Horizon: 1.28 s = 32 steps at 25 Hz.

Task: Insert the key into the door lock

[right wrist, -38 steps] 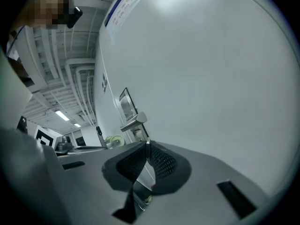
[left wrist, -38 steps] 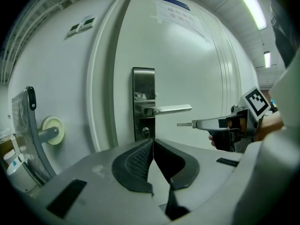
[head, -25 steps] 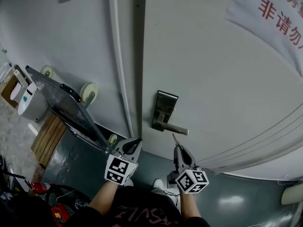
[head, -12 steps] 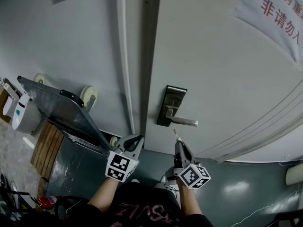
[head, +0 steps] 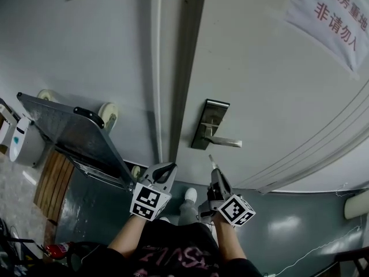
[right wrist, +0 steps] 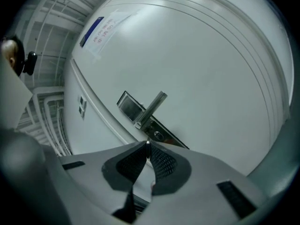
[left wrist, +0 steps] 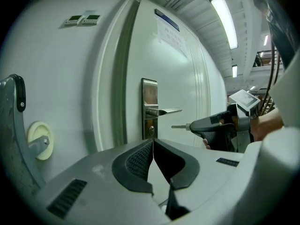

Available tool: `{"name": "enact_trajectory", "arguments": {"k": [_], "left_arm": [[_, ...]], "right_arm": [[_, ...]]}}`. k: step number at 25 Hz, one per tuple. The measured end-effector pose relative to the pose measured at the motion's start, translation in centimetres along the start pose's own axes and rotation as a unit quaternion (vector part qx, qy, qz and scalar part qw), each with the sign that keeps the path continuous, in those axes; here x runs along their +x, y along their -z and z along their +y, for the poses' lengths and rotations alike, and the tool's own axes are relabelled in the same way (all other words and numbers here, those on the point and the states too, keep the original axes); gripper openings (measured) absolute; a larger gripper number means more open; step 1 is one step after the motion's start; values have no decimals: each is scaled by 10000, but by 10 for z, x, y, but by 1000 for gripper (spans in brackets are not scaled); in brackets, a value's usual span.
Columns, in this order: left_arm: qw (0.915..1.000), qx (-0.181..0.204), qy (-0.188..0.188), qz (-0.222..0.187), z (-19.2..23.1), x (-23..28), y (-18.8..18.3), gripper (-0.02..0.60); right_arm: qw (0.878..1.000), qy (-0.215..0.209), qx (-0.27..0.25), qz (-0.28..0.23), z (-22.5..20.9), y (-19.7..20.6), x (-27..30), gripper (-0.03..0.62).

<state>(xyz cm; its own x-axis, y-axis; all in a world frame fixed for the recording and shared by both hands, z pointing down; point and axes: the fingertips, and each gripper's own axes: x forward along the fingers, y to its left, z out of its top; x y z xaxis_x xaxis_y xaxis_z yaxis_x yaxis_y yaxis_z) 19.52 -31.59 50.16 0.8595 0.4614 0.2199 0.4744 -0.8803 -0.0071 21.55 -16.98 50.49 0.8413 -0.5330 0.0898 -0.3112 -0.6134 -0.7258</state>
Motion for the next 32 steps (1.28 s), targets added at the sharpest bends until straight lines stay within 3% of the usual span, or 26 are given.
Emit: {"name": "enact_trajectory", "arguments": {"k": [6, 16, 26, 32], "left_arm": [[9999, 6, -97, 44, 5, -10, 6, 17], [9996, 238, -147, 7, 19, -5, 8, 17], [9996, 281, -56, 71, 27, 13, 6, 17], [9993, 293, 1, 222, 25, 15, 13, 17]], "right_arm": [[9999, 5, 131, 54, 4, 6, 9, 80], [9958, -133, 885, -214, -8, 10, 35, 80], [9815, -51, 1852, -487, -24, 4, 56, 80], [9651, -35, 2541, -629, -31, 4, 67, 80]]}}
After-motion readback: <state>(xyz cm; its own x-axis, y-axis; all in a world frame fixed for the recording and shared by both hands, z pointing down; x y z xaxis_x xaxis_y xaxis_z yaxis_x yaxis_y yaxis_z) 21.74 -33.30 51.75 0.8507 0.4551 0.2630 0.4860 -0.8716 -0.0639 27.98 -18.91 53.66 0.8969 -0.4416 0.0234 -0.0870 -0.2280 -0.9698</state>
